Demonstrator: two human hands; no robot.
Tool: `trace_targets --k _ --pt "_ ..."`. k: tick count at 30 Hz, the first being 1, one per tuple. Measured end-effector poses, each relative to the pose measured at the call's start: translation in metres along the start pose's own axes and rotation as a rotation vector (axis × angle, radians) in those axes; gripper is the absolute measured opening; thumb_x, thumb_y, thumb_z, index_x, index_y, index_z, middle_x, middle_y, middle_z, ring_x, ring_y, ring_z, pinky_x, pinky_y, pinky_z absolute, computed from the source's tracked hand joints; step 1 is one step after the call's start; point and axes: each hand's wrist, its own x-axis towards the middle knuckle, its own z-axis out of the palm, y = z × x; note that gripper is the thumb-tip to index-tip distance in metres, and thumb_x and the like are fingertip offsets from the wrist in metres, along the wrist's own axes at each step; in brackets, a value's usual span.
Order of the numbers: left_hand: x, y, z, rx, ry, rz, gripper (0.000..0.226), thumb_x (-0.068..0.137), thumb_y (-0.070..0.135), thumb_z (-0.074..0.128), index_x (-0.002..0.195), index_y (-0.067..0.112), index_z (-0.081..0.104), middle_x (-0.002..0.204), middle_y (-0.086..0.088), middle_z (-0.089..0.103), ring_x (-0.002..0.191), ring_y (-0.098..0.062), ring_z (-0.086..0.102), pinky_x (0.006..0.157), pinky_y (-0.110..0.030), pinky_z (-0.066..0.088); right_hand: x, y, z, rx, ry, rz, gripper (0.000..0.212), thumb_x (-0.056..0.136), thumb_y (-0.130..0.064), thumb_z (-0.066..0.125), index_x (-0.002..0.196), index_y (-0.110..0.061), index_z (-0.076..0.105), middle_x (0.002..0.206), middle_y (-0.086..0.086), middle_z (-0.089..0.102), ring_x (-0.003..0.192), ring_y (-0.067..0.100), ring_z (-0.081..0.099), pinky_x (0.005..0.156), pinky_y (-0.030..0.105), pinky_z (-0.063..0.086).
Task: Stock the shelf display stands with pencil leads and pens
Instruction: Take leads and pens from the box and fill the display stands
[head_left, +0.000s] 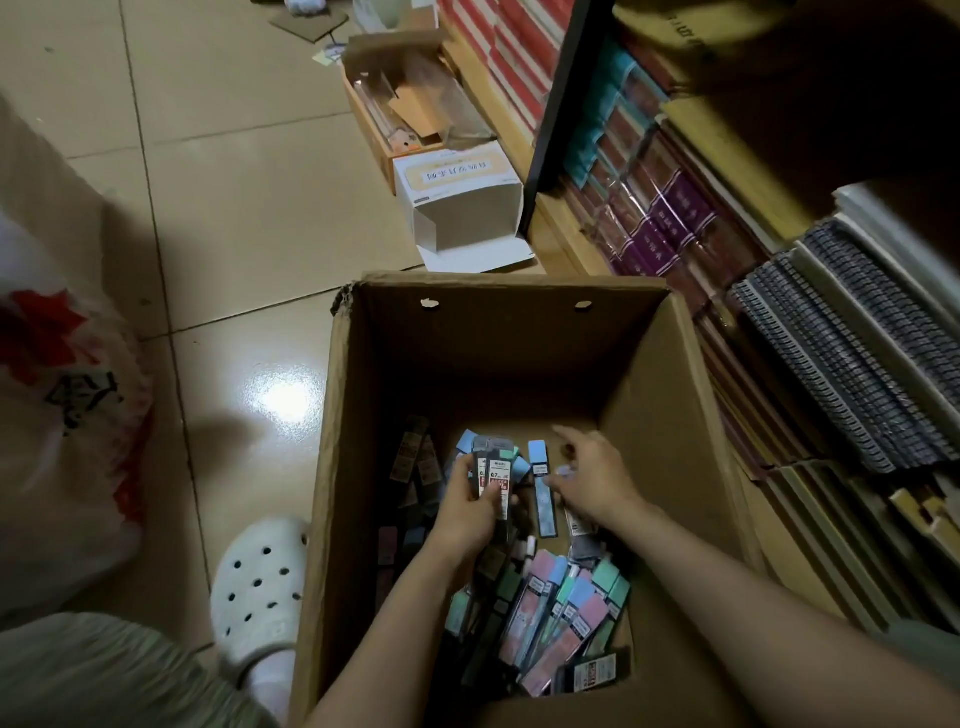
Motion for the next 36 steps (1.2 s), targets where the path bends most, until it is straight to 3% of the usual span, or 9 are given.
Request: trace_targets --k 3,9,12,18,22,26,28,32,36 --pt "0.008 -0.003 -0.001 -0.007 0.049 -0.001 0.033 0.101 0.007 0.044 0.108 0.038 0.049 0.094 0.001 0.071 0.077 -0.007 0.07 0.06 -0.022 0.054 0.009 0.002 0.011 -0.34 -0.077 -0.046 0.104 0.072 -0.031 0.084 0.153 -0.03 0.019 0.143 0.007 0.034 0.133 0.027 0.034 0.109 0.041 0.035" --pt "0.015 -0.008 -0.006 -0.009 0.12 0.034 0.031 0.098 0.008 0.05 0.117 0.033 0.048 0.104 -0.002 0.069 0.092 -0.014 0.069 0.072 -0.025 0.054 0.018 0.009 0.02 -0.462 -0.043 -0.113 0.098 0.065 -0.037 0.087 0.144 -0.03 0.03 0.136 0.004 0.035 0.129 0.025 0.032 0.104 0.036 0.031" --pt "0.017 -0.007 -0.003 0.047 0.121 0.051 0.031 0.098 0.009 0.051 0.121 0.031 0.046 0.105 -0.001 0.069 0.098 -0.015 0.067 0.086 -0.034 0.055 0.008 0.01 0.023 -0.311 0.02 -0.112 0.087 0.068 -0.024 0.086 0.137 -0.029 0.034 0.129 0.001 0.049 0.123 0.024 0.044 0.1 0.037 0.037" --pt "0.008 0.014 0.002 0.155 0.109 0.121 0.029 0.098 0.008 0.051 0.12 0.027 0.046 0.096 0.01 0.062 0.083 -0.001 0.062 0.061 -0.017 0.048 -0.021 -0.002 0.015 0.176 0.106 -0.111 0.048 0.089 -0.006 0.065 0.12 -0.033 0.042 0.095 0.001 0.061 0.083 0.021 0.064 0.075 0.046 0.057" --pt "-0.014 0.065 0.014 0.274 -0.001 0.217 0.036 0.098 0.007 0.049 0.13 0.021 0.042 0.109 -0.003 0.061 0.098 -0.019 0.063 0.084 -0.04 0.055 -0.037 -0.027 -0.041 0.246 0.28 -0.16 0.054 0.086 -0.004 0.069 0.12 -0.038 0.044 0.081 -0.004 0.057 0.071 0.013 0.063 0.064 0.036 0.058" --pt "-0.041 0.137 0.026 0.439 -0.197 0.358 0.041 0.096 0.01 0.053 0.133 0.024 0.041 0.115 0.0 0.059 0.098 -0.011 0.062 0.075 -0.027 0.054 -0.069 -0.053 -0.121 0.197 0.387 -0.279 0.054 0.084 -0.007 0.072 0.125 -0.032 0.046 0.081 -0.009 0.054 0.068 0.001 0.059 0.055 0.013 0.046" --pt "-0.058 0.172 0.034 0.521 -0.284 0.407 0.042 0.095 0.012 0.055 0.133 0.025 0.042 0.114 0.003 0.059 0.095 -0.006 0.061 0.068 -0.018 0.051 -0.094 -0.064 -0.16 0.151 0.427 -0.318 0.053 0.083 -0.011 0.074 0.123 -0.033 0.046 0.088 -0.01 0.059 0.071 0.002 0.062 0.059 0.017 0.051" --pt "-0.095 0.23 0.055 0.641 -0.434 0.48 0.042 0.095 0.009 0.056 0.131 0.027 0.043 0.114 -0.008 0.062 0.096 -0.018 0.064 0.071 -0.028 0.057 -0.148 -0.078 -0.225 0.182 0.542 -0.391 0.05 0.082 -0.014 0.076 0.117 -0.033 0.046 0.087 -0.007 0.064 0.067 0.007 0.066 0.066 0.031 0.059" --pt "-0.134 0.267 0.089 0.563 -0.568 0.62 0.035 0.096 0.005 0.053 0.123 0.027 0.048 0.106 -0.003 0.065 0.082 -0.007 0.069 0.066 -0.022 0.057 -0.199 -0.082 -0.273 0.199 0.666 -0.423 0.047 0.082 -0.018 0.077 0.112 -0.035 0.045 0.087 -0.004 0.065 0.073 0.009 0.066 0.071 0.038 0.059"
